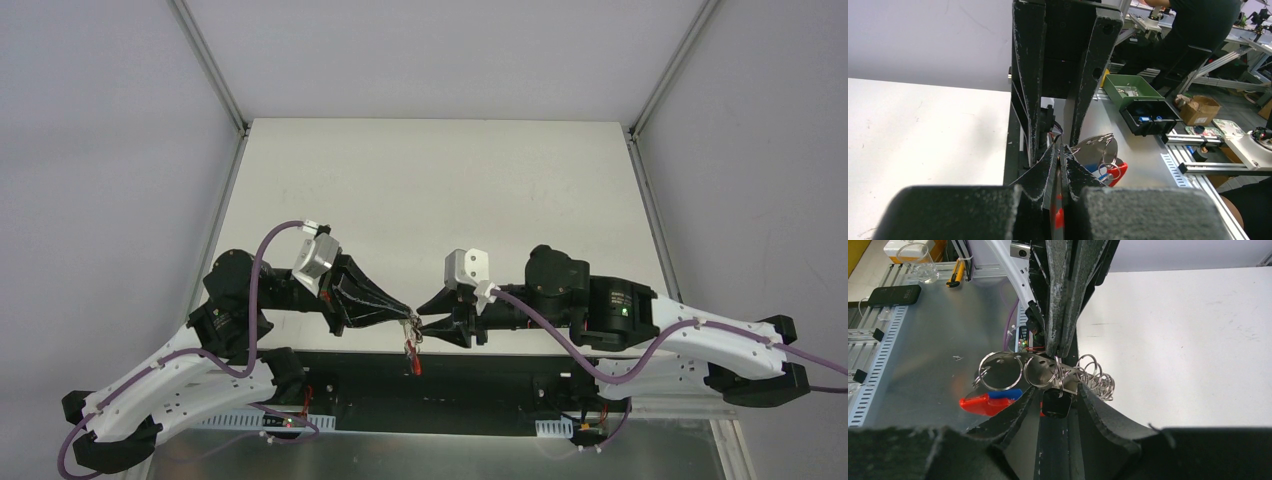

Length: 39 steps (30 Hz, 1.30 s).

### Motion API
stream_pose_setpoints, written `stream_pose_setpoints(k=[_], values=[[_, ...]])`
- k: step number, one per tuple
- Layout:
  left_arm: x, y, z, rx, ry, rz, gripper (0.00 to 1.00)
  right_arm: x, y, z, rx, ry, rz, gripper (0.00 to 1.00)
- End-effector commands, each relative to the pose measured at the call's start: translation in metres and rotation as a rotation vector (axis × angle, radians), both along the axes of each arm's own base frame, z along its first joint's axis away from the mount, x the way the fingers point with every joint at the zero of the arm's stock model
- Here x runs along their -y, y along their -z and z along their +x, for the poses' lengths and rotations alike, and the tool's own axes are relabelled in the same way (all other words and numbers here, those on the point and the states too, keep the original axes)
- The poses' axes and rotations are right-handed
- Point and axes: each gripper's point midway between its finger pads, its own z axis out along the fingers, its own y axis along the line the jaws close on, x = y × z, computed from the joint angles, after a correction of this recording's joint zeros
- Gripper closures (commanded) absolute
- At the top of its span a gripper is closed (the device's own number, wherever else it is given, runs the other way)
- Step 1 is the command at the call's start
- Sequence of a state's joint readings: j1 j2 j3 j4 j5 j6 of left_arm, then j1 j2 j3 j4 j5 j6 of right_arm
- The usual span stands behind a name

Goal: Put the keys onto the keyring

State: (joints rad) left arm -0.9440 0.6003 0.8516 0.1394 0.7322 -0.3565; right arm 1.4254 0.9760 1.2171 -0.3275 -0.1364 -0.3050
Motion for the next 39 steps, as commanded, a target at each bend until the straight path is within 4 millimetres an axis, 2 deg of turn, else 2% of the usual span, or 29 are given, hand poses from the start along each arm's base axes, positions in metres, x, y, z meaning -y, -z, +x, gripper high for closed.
stream_pose_setpoints(k=[1,14,24,30,39], values=[[-0.005,-0.02,-0.011,0.041,0.044,-0.067,1.0,-0.001,-0.03,-0.003,0.052,-0.024,0.104,0.66],[-0.005,-0.018,-0.014,0.04,0.059,-0.064,1.0,-0.001,-0.036,-0.004,0.102,-0.034,0.111,0.69],[-0.005,-0.018,-0.017,0.044,0.077,-0.058,1.0,0.017,-0.042,-0.003,0.149,-0.031,0.083,0.69],[-0.004,-0.017,-0.016,0.04,0.076,-0.054,1.0,0.016,-0.048,-0.005,0.163,-0.046,0.095,0.69],[-0.004,-0.017,-0.016,0.039,0.075,-0.054,1.0,0.004,-0.043,-0.004,0.158,-0.05,0.08,0.69]])
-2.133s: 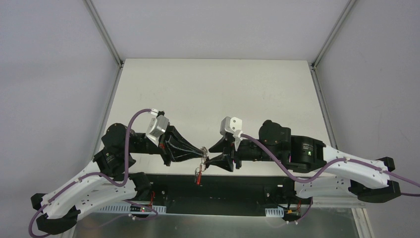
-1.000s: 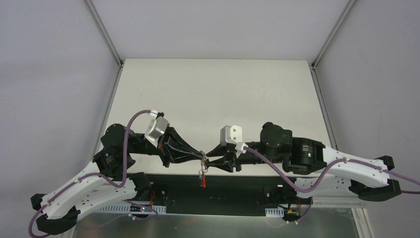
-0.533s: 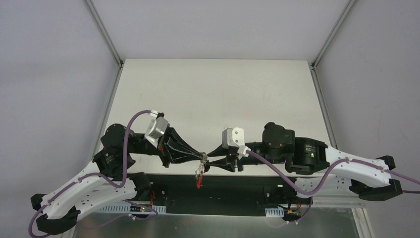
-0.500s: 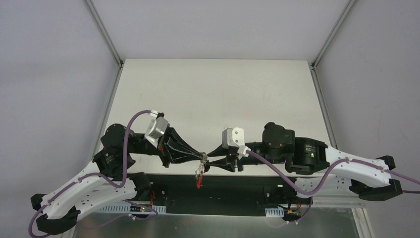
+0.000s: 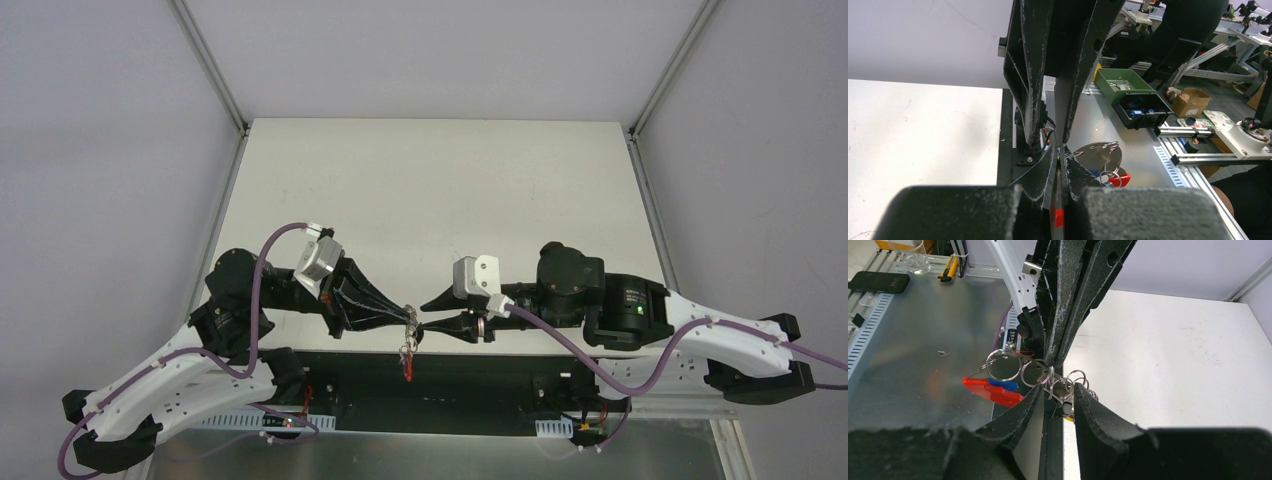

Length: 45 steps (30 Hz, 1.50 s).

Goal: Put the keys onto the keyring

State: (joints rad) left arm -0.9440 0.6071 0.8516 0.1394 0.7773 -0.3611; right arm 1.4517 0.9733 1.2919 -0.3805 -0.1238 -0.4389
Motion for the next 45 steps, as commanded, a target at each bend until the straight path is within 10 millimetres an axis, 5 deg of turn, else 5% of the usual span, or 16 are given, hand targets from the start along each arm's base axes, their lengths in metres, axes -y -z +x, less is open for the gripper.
stream_pose_setpoints(k=[1,19,27,30,37,41,45], values=[[-0.005,-0.02,-0.009,0.037,0.031,-0.07,1.0,-0.004,-0.021,-0.002,0.018,-0.016,0.055,0.69],[-0.005,-0.017,-0.009,0.043,0.03,-0.065,1.0,-0.014,-0.023,-0.006,-0.002,-0.032,0.053,0.71],[-0.006,-0.018,-0.011,0.046,0.034,-0.068,1.0,-0.016,-0.021,-0.004,-0.005,-0.022,0.042,0.86],[-0.006,-0.018,-0.011,0.045,0.036,-0.066,1.0,-0.017,-0.02,-0.002,-0.01,-0.013,0.031,1.0],[-0.01,-0.009,-0.005,0.043,-0.023,-0.019,1.0,-0.02,-0.024,0.023,-0.05,0.155,0.04,1.0],[-0.028,-0.012,0.01,0.042,-0.179,0.0,0.73,-0.019,-0.021,0.042,-0.116,0.301,-0.02,1.0],[-0.044,-0.016,0.03,0.014,-0.346,0.006,0.68,-0.018,-0.015,0.061,-0.154,0.44,-0.08,1.0]])
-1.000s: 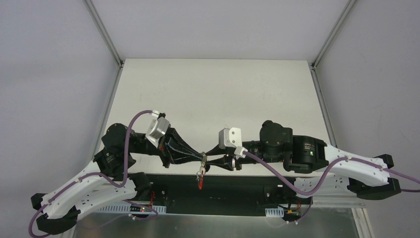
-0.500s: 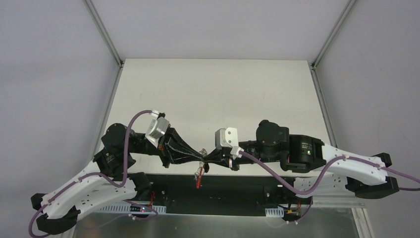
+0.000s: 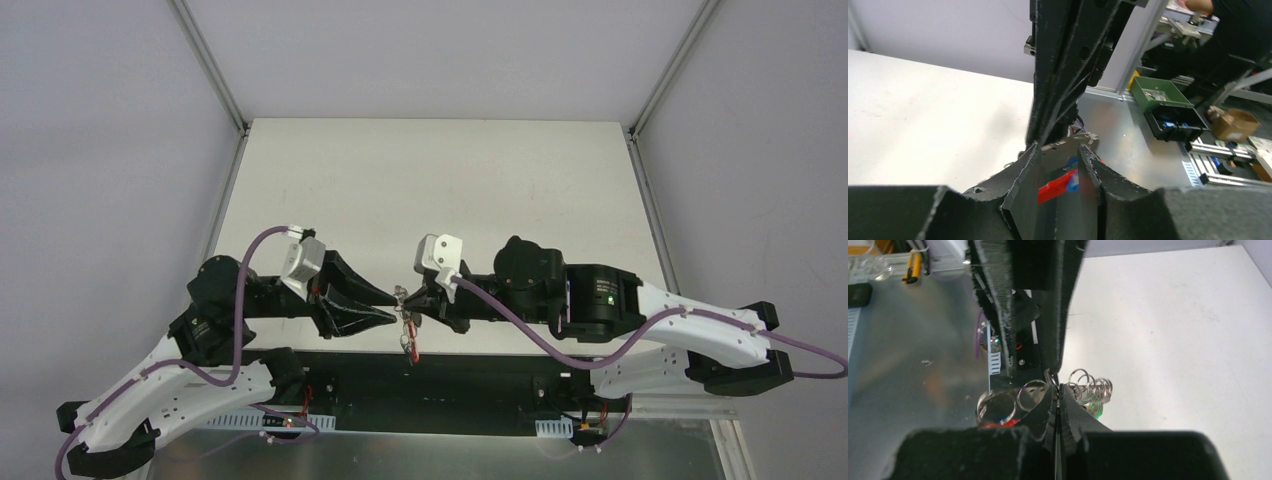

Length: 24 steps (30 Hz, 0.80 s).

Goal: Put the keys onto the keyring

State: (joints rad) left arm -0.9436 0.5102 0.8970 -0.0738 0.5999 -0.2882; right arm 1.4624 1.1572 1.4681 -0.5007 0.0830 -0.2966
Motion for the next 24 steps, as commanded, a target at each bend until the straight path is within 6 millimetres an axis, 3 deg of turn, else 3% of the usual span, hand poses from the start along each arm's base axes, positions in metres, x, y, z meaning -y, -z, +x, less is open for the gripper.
stream_pose_setpoints(k=[1,5,12,17,24], values=[[-0.024,-0.02,0.019,0.011,-0.192,-0.029,0.67,0.009,-0.024,0.036,-0.041,0.254,0.023,1.0],[-0.029,-0.025,0.026,-0.034,-0.243,-0.046,0.66,0.012,-0.02,0.055,-0.083,0.374,-0.013,1.0],[-0.011,-0.027,0.007,-0.151,-0.089,-0.026,0.67,0.006,-0.007,0.081,-0.166,0.497,-0.073,1.0],[0.015,-0.007,0.002,-0.25,0.024,0.037,0.69,0.003,0.004,0.109,-0.268,0.606,-0.119,1.0],[0.03,0.03,0.029,-0.278,-0.071,0.113,0.69,0.007,0.027,0.135,-0.471,0.697,-0.201,1.0]])
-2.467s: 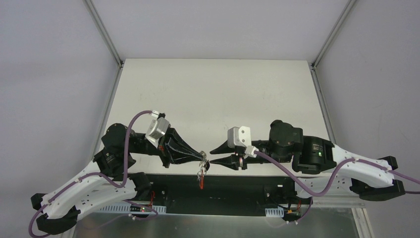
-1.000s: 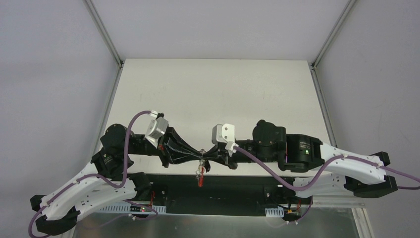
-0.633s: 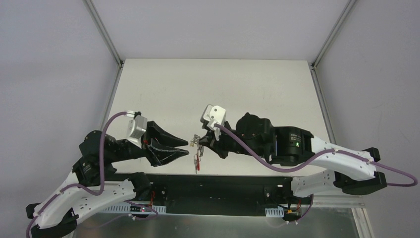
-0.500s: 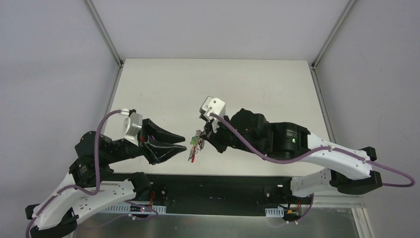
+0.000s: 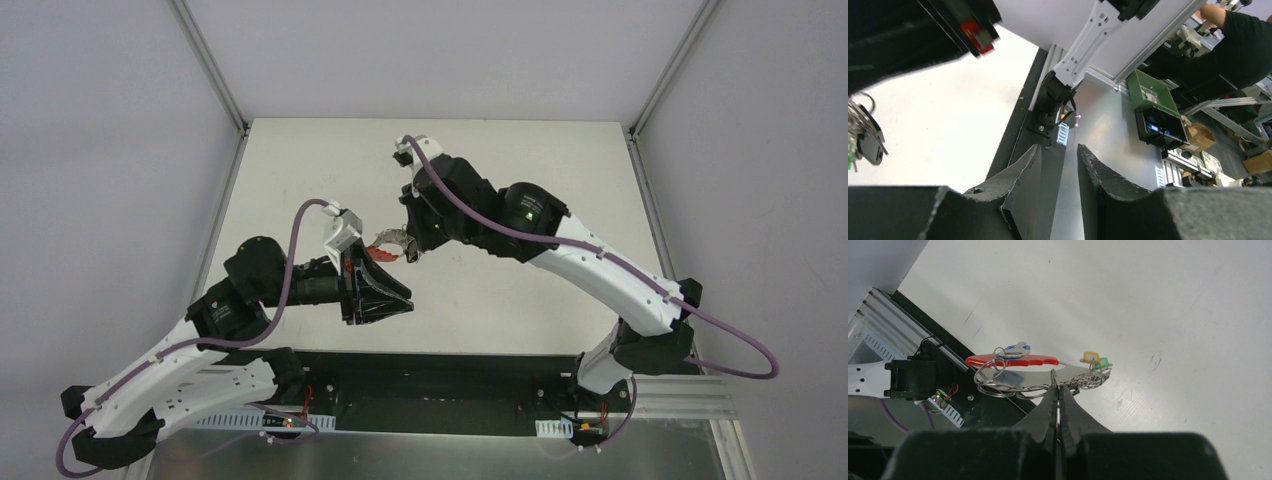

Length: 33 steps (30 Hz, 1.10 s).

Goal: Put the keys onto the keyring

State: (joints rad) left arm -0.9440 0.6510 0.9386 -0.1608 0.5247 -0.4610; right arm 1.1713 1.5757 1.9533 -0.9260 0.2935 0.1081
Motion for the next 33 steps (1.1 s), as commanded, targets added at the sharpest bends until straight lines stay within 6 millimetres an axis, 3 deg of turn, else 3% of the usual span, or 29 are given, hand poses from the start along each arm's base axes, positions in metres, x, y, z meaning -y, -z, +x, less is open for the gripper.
stream_pose_setpoints(k=[1,10,16,27,31,33], values=[[0.005,0.008,0.011,0.009,-0.044,0.003,0.69,0.011,0.0,0.003,-0.17,0.066,0.045,1.0],[-0.012,0.061,0.067,0.011,-0.364,0.161,0.7,0.018,0.036,-0.009,-0.562,0.081,0.092,1.0],[-0.015,0.076,0.087,0.025,-0.454,0.223,0.7,0.011,0.049,-0.029,-0.776,0.067,0.058,1.0],[-0.014,0.097,0.093,0.048,-0.457,0.289,0.71,-0.004,0.05,-0.062,-1.056,0.03,0.127,1.0],[-0.014,0.091,0.08,0.088,-0.388,0.266,0.71,-0.008,0.053,-0.066,-1.128,0.036,0.214,1.0],[-0.013,0.085,0.072,0.11,-0.345,0.248,0.71,-0.007,0.065,-0.064,-1.163,0.058,0.26,1.0]])
